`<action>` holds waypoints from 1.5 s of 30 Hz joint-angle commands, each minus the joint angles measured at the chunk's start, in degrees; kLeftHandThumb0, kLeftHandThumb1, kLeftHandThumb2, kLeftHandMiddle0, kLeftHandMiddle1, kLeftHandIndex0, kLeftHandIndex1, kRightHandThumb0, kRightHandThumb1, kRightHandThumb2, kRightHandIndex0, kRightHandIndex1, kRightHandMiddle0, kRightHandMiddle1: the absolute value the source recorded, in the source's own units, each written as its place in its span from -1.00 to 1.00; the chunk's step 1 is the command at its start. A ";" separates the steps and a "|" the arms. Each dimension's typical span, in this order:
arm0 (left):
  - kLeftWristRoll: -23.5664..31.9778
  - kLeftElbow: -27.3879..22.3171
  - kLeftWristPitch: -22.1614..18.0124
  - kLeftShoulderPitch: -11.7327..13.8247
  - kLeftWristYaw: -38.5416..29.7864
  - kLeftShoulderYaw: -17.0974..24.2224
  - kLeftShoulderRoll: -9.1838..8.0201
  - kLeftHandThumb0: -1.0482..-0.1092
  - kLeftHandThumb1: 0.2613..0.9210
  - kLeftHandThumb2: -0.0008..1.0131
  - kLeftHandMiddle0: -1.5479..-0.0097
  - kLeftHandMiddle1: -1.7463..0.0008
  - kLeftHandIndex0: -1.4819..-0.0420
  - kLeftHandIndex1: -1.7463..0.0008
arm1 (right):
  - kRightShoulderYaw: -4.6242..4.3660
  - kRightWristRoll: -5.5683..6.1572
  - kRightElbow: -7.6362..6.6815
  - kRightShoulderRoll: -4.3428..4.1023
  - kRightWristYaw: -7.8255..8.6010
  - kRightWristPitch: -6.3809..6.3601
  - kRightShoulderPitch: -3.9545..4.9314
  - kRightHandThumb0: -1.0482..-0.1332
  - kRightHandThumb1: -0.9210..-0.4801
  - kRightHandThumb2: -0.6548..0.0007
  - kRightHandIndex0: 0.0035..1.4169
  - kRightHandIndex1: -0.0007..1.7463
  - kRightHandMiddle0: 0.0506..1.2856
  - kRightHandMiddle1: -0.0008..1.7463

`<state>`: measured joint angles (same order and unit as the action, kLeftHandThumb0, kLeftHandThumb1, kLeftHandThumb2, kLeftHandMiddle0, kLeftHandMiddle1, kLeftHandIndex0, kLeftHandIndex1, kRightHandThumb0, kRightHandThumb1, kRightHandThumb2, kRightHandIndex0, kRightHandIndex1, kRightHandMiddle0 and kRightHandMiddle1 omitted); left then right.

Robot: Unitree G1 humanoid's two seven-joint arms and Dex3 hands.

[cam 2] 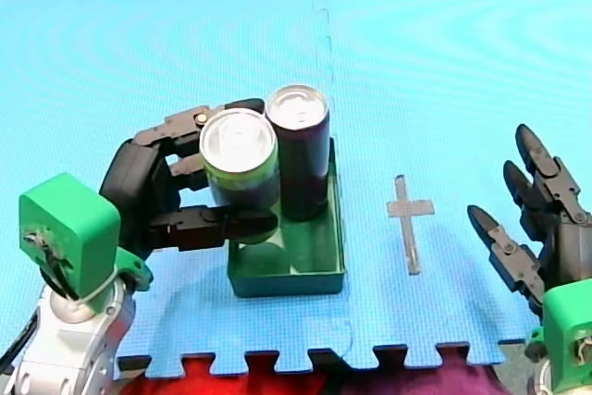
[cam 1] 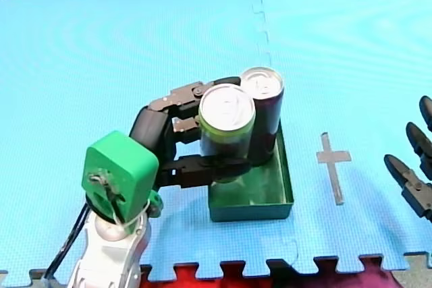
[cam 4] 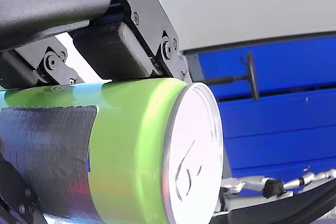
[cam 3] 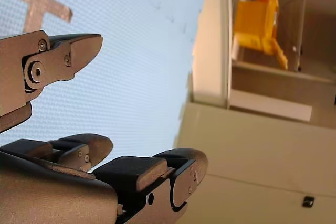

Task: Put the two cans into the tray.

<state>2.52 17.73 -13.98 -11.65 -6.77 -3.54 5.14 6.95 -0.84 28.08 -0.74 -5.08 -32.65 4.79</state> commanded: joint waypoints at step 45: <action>-0.07 -1.26 0.26 2.20 -1.46 -0.51 -0.13 0.39 0.44 -1.00 -0.78 1.00 -0.71 1.00 | -0.67 -1.32 -2.46 0.22 -2.03 1.31 -0.84 -1.00 -1.00 0.88 -0.31 -1.00 -0.38 -1.00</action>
<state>2.38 16.96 -13.46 -9.66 -8.24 -4.08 5.31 6.19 -2.43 25.92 -0.40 -7.12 -31.37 4.17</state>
